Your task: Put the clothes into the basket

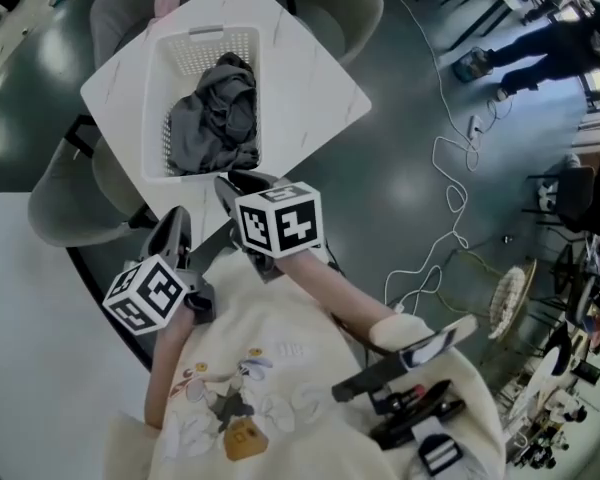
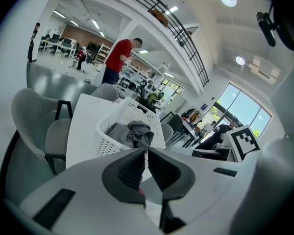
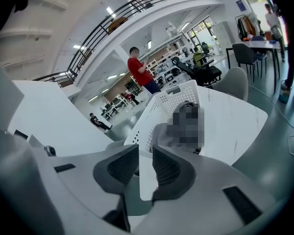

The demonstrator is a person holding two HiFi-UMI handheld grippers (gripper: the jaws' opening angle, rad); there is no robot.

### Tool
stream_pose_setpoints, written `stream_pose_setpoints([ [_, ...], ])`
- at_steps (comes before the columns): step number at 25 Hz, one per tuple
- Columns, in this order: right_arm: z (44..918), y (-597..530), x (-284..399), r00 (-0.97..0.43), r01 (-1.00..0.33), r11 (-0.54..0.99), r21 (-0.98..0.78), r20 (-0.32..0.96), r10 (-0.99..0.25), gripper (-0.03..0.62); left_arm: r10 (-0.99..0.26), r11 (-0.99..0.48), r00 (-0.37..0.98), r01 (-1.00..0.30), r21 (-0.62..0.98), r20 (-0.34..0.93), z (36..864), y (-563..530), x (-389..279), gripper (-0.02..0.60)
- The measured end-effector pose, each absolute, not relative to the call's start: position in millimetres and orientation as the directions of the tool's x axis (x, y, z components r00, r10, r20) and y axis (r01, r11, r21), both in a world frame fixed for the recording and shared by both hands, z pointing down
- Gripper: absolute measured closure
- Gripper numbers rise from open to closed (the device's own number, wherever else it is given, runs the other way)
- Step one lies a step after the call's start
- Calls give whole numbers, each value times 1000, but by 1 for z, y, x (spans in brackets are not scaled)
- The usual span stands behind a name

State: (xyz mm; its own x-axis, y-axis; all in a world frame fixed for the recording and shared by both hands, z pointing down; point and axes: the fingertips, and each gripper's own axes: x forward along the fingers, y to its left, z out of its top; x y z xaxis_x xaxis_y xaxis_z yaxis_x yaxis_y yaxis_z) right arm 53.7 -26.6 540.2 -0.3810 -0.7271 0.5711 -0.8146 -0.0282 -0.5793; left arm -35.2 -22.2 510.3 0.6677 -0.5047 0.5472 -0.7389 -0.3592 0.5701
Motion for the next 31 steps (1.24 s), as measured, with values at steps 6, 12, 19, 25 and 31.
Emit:
stream_pose_setpoints([
  [6, 513, -11, 89, -390, -860, 109, -499, 503, -772, 566, -513, -367, 651, -756, 542, 560, 505, -11, 11, 552],
  [12, 499, 13, 122, -414, -872, 190, -450, 472, -778, 586, -536, -391, 639, -767, 509, 551, 496, 13, 52, 552],
  [19, 488, 57, 155, -442, -869, 246, -429, 450, -776, 586, -546, -379, 616, -786, 488, 568, 493, 57, 91, 552],
  [25, 482, 89, 168, -464, -862, 291, -416, 412, -784, 586, -550, -371, 604, -796, 478, 577, 495, 93, 108, 552],
  [31, 490, 122, 181, -471, -855, 286, -432, 418, -777, 586, -558, -364, 597, -800, 477, 577, 496, 122, 121, 552],
])
